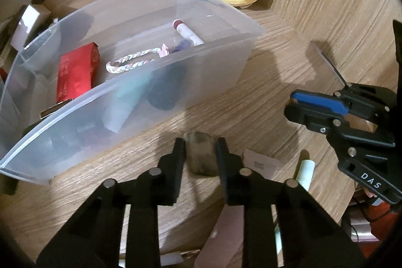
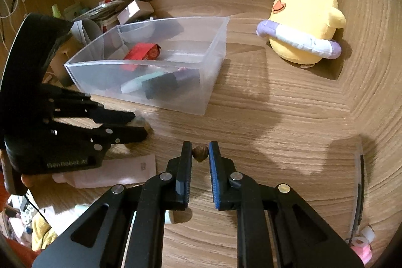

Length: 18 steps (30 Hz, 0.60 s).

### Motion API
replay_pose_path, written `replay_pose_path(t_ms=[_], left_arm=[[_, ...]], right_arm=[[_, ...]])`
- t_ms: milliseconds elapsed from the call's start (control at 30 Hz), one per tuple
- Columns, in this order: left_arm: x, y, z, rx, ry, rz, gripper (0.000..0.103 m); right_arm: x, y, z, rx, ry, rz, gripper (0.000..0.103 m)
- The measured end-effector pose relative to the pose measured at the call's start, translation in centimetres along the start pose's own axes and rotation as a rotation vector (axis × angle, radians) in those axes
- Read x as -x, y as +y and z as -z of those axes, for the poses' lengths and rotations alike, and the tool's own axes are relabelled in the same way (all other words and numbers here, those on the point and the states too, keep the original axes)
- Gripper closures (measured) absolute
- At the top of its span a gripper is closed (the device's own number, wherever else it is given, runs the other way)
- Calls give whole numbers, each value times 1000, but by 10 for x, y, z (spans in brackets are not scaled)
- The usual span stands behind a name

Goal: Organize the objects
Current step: 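Grasp the small dark vial with left tool while right tool grasps the brown bead, then carry the vial and bead over the clear bin and open both tools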

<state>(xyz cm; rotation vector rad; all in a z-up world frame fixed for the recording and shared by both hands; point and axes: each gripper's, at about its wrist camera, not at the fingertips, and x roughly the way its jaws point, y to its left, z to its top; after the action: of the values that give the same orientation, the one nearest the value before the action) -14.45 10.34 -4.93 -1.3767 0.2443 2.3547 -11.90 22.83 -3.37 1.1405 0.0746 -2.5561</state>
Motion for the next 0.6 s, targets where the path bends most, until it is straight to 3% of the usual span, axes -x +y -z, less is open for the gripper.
replay_pose_path(t_ms=[200, 600], left_arm=[[4, 0, 6, 13, -25, -25, 80], [53, 27, 6, 98, -172, -65, 80]], right_arm=[[5, 9, -10, -5, -38, -22, 91], [10, 30, -38, 8, -106, -46, 91]])
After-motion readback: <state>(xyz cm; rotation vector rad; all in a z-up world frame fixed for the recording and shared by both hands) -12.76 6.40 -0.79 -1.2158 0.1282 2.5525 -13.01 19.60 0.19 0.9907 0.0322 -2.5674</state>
